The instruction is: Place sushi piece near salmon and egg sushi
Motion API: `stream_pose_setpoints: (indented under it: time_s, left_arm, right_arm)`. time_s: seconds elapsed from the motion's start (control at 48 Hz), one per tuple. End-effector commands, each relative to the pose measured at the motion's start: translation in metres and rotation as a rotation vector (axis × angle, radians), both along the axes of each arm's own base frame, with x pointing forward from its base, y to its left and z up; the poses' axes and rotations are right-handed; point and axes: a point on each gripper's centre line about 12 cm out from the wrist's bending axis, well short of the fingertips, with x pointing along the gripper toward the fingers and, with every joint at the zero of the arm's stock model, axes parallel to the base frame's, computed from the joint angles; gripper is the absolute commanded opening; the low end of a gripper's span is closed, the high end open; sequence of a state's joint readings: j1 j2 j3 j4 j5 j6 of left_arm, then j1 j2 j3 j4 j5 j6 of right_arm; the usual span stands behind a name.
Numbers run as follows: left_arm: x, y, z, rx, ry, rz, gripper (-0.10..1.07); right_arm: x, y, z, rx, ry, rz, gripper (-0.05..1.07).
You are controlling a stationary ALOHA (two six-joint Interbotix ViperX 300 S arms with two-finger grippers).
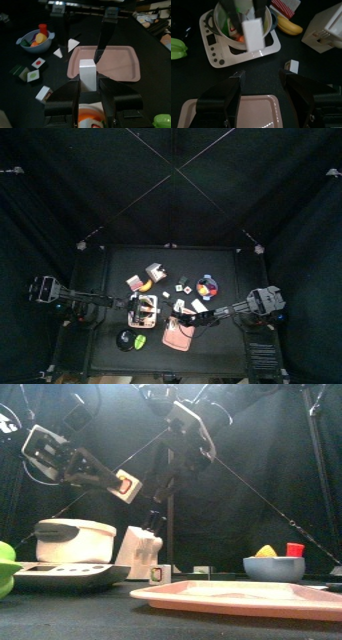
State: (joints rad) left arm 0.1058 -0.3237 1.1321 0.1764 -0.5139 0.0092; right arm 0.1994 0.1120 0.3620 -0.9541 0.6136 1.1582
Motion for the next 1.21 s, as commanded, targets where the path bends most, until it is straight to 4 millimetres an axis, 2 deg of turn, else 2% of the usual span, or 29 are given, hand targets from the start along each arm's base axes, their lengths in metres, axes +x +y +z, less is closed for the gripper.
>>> stream_pose_setpoints:
  time_s: [0.0,0.125,0.208,0.458,0.583,0.833,1.042,1.188]
  left_arm:
    - [-0.006,0.018,0.009,-0.015,-0.041,0.081,0.60]
    - [-0.015,0.032,0.013,-0.028,-0.060,0.153,0.60]
    - [-0.022,0.051,0.013,-0.034,-0.059,0.231,0.60]
    - [-0.046,0.105,-0.001,-0.102,-0.001,0.497,0.61]
    - [-0.055,0.122,-0.010,-0.142,0.035,0.590,0.61]
    - [-0.052,0.138,-0.035,-0.217,0.150,0.670,0.66]
    - [-0.040,0.145,-0.051,-0.237,0.212,0.673,0.80]
    - [-0.040,0.145,-0.053,-0.238,0.217,0.672,0.87]
  right_arm:
    - [-0.009,-0.001,0.020,0.024,-0.037,-0.023,0.89]
    - [-0.018,0.000,0.011,0.021,0.000,-0.035,0.89]
    - [-0.023,-0.001,0.006,0.023,0.023,-0.050,0.89]
    - [-0.035,-0.001,-0.008,0.028,0.071,-0.055,0.89]
    - [-0.040,-0.004,-0.016,0.026,0.094,-0.062,0.89]
    - [-0.040,-0.003,-0.017,0.022,0.086,-0.040,0.89]
    - [-0.041,-0.002,-0.024,0.030,0.098,-0.033,0.89]
    - [-0.042,-0.002,-0.027,0.030,0.107,-0.035,0.89]
